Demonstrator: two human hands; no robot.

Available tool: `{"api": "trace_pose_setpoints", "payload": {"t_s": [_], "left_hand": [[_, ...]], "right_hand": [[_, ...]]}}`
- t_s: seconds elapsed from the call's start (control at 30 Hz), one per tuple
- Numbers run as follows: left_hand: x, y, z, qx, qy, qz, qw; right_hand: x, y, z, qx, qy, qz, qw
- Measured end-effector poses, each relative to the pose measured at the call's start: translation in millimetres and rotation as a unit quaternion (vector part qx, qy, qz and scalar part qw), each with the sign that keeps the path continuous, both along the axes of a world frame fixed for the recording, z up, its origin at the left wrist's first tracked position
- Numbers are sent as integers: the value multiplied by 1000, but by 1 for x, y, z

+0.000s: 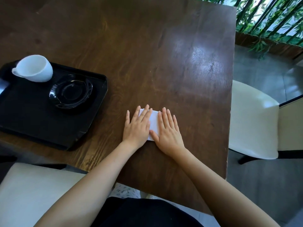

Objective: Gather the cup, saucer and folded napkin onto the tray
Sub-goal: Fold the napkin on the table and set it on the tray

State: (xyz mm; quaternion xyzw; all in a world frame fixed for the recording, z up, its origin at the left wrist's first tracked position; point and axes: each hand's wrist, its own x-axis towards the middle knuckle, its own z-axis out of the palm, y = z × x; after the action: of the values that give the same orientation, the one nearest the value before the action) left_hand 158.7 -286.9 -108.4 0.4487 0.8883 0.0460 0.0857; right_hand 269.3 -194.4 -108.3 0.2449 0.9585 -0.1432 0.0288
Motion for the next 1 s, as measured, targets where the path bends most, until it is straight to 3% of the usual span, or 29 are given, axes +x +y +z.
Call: {"api": "trace_pose_setpoints", "payload": {"t_s": [0.33,0.43,0.53,0.7,1.0], "left_hand": [[0,1,-6,6,-18,11,1000],[0,1,-6,5,-17,11,1000],[0,2,-8,1,-8,9,1000],[-2,0,-8,-11,1,-2,1000],[-6,-2,-4,-13,-34,-14,999]], "right_hand": [[25,9,2,38,-43,24,998],[41,20,10,31,-56,-16,998],[42,27,20,23,-12,-64,998],[3,-1,11,2,8,36,999],[15,14,2,-11,-5,85,996]]}}
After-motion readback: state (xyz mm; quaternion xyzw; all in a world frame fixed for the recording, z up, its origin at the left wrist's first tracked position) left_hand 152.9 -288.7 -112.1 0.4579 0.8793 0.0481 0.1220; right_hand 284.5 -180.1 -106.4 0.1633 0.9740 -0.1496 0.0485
